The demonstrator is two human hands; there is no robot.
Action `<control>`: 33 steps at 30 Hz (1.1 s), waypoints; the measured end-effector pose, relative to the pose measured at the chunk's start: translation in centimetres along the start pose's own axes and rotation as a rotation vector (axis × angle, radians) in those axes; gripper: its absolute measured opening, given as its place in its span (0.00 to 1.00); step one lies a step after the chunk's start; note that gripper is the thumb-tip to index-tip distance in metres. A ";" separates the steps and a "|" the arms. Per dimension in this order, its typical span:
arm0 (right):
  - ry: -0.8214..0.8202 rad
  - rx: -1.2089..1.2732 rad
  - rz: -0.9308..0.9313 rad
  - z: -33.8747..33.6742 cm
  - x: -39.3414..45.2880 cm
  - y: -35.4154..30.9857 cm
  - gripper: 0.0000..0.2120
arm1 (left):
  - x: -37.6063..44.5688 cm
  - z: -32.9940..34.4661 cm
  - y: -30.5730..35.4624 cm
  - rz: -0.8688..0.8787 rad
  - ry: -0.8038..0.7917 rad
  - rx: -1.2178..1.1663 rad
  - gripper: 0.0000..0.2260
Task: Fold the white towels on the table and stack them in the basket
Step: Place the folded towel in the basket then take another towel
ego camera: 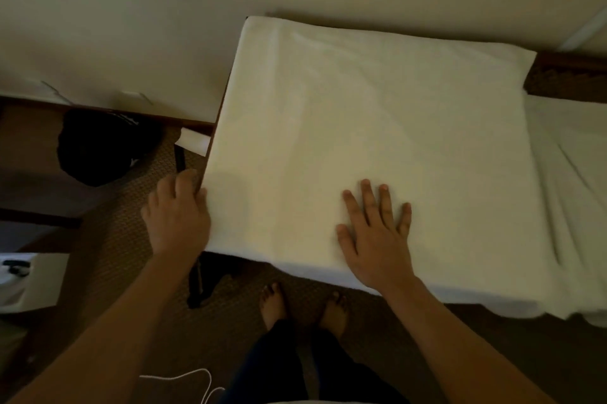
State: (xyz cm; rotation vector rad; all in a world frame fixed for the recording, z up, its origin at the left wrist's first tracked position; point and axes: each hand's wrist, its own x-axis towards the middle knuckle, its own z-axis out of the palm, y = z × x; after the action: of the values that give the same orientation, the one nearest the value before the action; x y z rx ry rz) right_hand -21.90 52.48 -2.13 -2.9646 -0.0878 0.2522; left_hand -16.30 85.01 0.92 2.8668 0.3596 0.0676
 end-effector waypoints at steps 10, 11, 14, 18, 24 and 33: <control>-0.010 0.019 -0.036 1.5 0.3 -6.1 0.30 | -2.1 4.7 4.4 0.537 -0.264 0.142 0.31; -0.018 0.010 -0.016 1.3 0.1 -5.6 0.30 | -1.8 4.6 3.6 0.544 -0.268 0.160 0.33; -0.064 0.019 0.087 0.6 -0.9 -3.4 0.31 | -1.4 4.5 2.9 0.517 -0.301 0.174 0.34; -0.044 0.111 0.452 -0.8 -4.0 2.7 0.29 | -1.8 4.4 4.9 0.418 -0.324 0.086 0.32; 0.227 0.482 0.990 -3.8 -7.5 13.6 0.26 | -4.7 4.5 10.9 0.548 -0.245 0.029 0.30; 0.033 1.389 1.113 -4.7 -7.5 24.5 0.22 | -6.7 7.8 16.7 0.430 -0.264 0.133 0.30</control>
State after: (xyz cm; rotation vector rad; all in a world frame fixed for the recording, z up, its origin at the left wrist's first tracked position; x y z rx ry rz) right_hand -27.36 27.02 -0.45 -1.3608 1.1907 0.2229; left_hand -18.26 65.80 -2.50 2.9778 -0.3157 -0.2641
